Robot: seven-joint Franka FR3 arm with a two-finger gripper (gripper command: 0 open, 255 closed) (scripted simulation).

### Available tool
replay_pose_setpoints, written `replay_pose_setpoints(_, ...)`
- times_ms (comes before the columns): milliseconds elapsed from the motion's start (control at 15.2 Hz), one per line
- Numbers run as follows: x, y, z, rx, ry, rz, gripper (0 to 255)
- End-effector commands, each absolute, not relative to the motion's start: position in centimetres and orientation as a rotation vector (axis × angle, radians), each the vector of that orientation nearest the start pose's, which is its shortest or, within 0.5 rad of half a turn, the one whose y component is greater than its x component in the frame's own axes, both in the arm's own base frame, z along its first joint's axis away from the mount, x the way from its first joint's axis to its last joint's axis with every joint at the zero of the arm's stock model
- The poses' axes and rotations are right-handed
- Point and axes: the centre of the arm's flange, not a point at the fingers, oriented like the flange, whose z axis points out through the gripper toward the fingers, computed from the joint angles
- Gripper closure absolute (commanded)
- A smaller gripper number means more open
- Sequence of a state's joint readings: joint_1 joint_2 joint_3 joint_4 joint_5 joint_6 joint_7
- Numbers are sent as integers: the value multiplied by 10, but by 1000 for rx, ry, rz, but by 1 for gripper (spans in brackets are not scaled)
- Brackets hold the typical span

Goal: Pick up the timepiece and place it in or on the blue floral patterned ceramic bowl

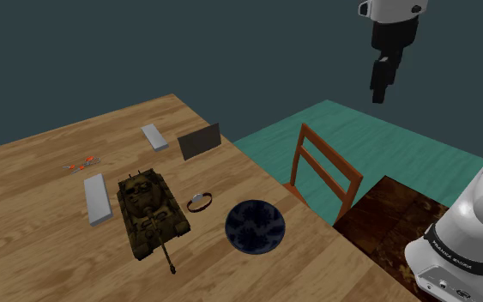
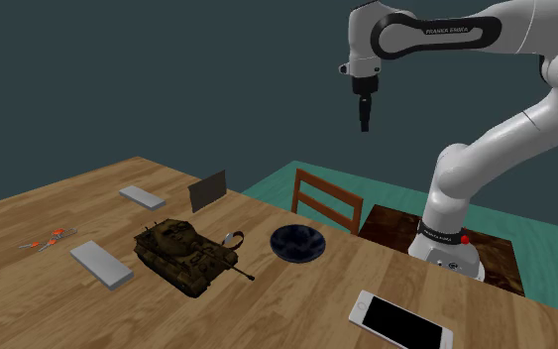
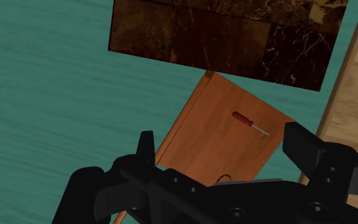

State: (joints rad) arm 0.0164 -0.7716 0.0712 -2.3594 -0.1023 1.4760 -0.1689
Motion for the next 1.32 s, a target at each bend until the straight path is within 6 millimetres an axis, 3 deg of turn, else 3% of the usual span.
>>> replay_pose_setpoints(0, 299, 21, 577, -3260, -376, 198, 0)
replay_pose_setpoints(1254, 371, 235, 475, -3312, -363, -16, 0)
